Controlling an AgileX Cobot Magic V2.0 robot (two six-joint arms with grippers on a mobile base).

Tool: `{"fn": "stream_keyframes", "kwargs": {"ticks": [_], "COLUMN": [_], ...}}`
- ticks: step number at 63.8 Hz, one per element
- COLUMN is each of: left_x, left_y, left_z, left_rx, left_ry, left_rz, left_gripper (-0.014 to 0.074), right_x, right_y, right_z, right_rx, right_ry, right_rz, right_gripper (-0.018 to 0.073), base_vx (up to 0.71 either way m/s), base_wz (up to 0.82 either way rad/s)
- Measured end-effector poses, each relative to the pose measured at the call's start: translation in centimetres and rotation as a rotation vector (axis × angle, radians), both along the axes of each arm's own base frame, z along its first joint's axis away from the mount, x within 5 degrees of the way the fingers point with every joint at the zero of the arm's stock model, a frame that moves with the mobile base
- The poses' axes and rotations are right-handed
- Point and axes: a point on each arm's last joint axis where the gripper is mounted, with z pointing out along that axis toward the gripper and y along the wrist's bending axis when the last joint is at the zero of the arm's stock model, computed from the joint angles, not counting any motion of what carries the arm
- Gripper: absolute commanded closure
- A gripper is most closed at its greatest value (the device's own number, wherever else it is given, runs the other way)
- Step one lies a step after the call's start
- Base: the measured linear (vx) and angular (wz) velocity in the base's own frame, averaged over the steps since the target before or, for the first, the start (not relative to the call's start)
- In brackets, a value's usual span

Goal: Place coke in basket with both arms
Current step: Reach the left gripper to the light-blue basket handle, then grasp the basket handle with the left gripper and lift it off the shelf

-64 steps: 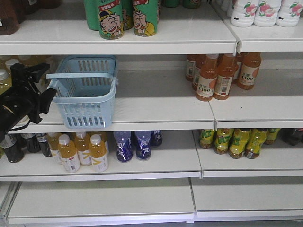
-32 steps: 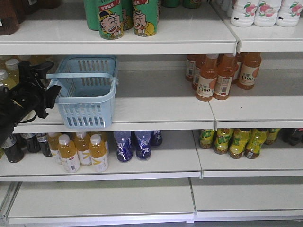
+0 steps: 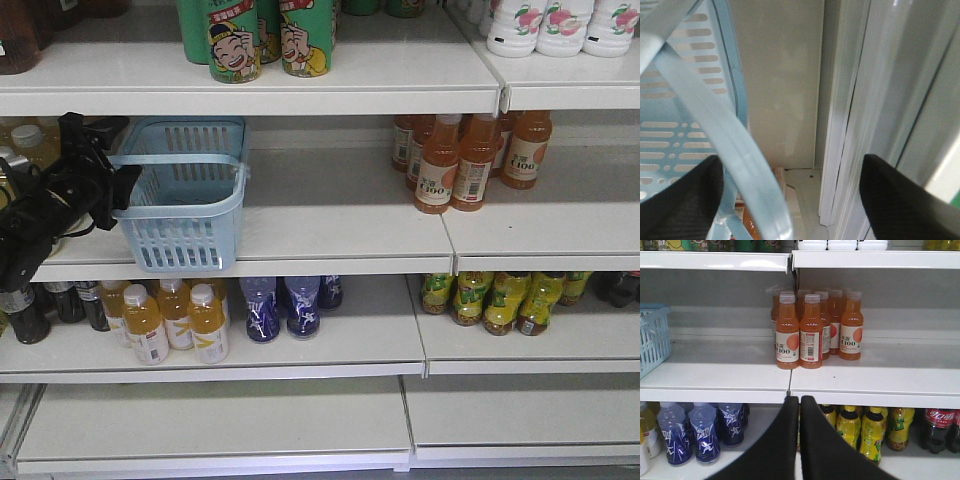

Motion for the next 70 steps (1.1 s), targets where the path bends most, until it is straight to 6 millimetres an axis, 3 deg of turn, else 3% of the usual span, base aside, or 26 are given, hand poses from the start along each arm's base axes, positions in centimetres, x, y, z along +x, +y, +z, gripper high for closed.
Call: {"fn": "stream_keyframes", "kwargs": {"ticks": [11,30,49,70], "left_x": [0.3,0.3,-0.1,-2.0], "left_y": [0.1,-0.1,-1.1,-3.8], "left_z": [-0.2,-0.2,0.2,0.2], "left_rx": [-0.021,-0.001,0.043,0.076], "left_ry": [-0.001,0.002,-0.059,-0.104], "left_rz": [0.009,-0.014,-0.135,-0.492], "left_gripper": [0.0214,0.0599,0.0604,0.0604], "right_x": [0.0,0.0,0.0,0.0], "right_y": [0.0,0.0,0.0,0.0], "right_z": [0.0,0.0,0.0,0.0], "right_rx": [0.000,0.000,0.000,0.000], "right_ry": [0.000,0.000,0.000,0.000], "right_rz": [0.000,0.000,0.000,0.000], "right_gripper": [0.0564,0.0564,0.0564,0.0564], "base_vx": [0.00,0.00,0.00,0.00], "base_wz": [0.00,0.00,0.00,0.00]}}
